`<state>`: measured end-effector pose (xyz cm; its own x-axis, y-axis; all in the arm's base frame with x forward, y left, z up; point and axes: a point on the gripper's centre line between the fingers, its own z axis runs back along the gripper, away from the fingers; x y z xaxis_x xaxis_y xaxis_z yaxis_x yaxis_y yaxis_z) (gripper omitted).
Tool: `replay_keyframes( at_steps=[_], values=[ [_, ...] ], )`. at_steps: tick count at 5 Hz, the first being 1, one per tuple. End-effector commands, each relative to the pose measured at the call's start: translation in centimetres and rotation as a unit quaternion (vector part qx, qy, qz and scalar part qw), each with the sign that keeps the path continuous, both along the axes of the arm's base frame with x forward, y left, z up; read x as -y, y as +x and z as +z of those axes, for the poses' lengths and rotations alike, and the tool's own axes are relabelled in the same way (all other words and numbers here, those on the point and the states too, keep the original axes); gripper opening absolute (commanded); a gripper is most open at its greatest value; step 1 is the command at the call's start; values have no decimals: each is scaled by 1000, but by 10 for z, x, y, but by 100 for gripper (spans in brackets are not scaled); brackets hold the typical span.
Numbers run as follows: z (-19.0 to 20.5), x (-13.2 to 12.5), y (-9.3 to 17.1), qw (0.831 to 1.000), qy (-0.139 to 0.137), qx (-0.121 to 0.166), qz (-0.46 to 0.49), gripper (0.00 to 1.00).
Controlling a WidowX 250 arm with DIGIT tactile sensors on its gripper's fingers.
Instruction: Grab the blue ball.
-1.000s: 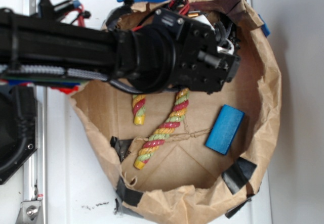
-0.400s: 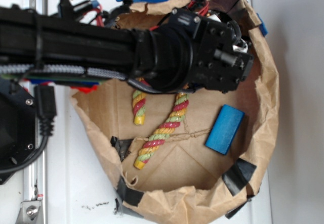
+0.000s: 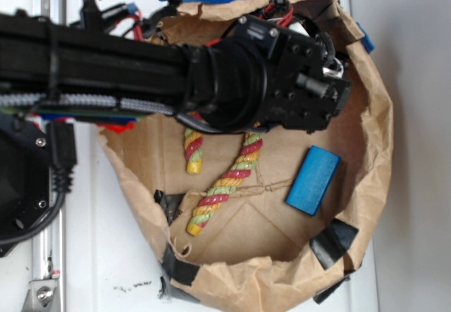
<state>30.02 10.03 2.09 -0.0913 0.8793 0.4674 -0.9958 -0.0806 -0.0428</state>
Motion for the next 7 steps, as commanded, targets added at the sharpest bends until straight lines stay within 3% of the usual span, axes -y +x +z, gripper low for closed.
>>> replay_keyframes(
  at_steps=[1,2,3,4,5,6,7],
  values=[
    [12,4,-8,1000,7,25,-6,0],
    [16,3,-3,999,-8,14,-44,0],
    [31,7,5,982,-89,-12,-165,0],
    [65,33,0,947,-144,-27,-285,0],
    [92,62,-44,891,-218,-78,-390,0],
    [118,78,-84,831,-226,-115,-495,0],
    [141,70,-99,743,-283,-152,-587,0]
  ],
)
